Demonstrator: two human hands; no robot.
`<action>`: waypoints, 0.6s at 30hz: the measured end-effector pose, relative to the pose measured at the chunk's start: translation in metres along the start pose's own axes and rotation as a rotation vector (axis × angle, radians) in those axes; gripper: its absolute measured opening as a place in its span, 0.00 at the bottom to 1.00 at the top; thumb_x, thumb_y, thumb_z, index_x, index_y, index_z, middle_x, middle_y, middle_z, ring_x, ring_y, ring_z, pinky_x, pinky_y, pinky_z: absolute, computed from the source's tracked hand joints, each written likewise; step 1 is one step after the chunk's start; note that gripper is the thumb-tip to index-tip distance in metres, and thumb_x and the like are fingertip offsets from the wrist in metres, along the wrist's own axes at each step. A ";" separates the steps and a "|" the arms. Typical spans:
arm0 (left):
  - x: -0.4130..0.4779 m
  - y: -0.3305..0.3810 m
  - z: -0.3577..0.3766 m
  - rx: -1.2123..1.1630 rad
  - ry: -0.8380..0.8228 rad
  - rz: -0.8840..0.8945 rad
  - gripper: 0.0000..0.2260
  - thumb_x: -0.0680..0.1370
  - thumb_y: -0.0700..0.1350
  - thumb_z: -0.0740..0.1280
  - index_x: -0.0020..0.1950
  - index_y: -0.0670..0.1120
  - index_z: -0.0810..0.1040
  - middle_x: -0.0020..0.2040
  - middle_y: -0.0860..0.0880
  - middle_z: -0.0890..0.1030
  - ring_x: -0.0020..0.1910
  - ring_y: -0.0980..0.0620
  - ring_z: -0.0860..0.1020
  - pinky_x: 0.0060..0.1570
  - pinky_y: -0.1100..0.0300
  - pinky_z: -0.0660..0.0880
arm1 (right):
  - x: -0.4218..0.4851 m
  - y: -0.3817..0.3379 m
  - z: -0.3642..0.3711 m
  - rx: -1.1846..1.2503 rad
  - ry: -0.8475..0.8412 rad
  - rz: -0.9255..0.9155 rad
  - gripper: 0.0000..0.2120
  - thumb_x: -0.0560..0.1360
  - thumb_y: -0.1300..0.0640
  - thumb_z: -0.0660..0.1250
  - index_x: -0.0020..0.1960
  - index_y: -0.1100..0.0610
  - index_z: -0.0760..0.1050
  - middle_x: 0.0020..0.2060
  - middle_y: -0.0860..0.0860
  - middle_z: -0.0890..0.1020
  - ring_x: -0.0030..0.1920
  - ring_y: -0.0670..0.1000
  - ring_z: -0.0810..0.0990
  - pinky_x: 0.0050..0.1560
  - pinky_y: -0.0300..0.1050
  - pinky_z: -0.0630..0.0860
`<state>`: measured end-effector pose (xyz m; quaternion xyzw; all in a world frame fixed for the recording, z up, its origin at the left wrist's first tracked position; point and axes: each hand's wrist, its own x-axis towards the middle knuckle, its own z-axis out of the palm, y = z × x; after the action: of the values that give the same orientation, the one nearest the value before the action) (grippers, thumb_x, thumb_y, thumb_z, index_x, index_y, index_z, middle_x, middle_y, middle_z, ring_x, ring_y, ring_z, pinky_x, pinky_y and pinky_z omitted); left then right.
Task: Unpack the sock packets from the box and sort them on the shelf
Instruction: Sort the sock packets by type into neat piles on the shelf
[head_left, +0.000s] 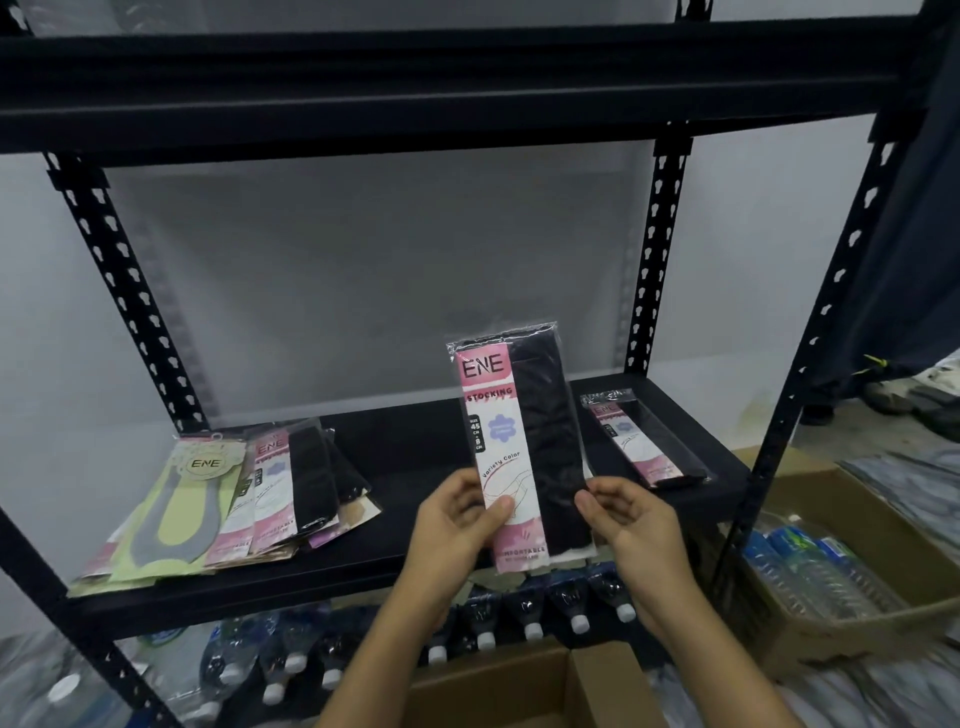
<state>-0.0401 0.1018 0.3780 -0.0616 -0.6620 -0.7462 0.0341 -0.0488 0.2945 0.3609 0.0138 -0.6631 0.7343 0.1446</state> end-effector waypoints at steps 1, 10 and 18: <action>-0.001 -0.002 0.001 -0.005 0.014 0.002 0.15 0.72 0.41 0.73 0.57 0.43 0.78 0.54 0.45 0.85 0.53 0.46 0.84 0.49 0.54 0.81 | -0.002 0.002 0.000 0.010 0.001 -0.001 0.06 0.70 0.61 0.74 0.42 0.51 0.82 0.40 0.45 0.85 0.43 0.41 0.83 0.40 0.30 0.77; 0.002 -0.002 0.004 -0.037 0.016 0.000 0.14 0.73 0.38 0.72 0.57 0.41 0.77 0.54 0.44 0.85 0.53 0.44 0.83 0.51 0.50 0.81 | -0.008 -0.002 -0.012 -0.014 -0.103 0.031 0.14 0.62 0.52 0.78 0.48 0.46 0.82 0.45 0.48 0.85 0.46 0.44 0.83 0.43 0.35 0.79; 0.015 -0.006 0.025 -0.036 -0.074 -0.014 0.20 0.71 0.45 0.74 0.62 0.47 0.76 0.55 0.47 0.84 0.53 0.46 0.84 0.50 0.51 0.81 | 0.015 -0.003 -0.035 -0.034 0.075 0.053 0.16 0.66 0.66 0.76 0.45 0.47 0.81 0.42 0.48 0.84 0.45 0.44 0.83 0.40 0.35 0.79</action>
<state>-0.0550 0.1276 0.3772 -0.0853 -0.6496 -0.7555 0.0032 -0.0560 0.3321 0.3631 -0.0336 -0.6698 0.7264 0.1501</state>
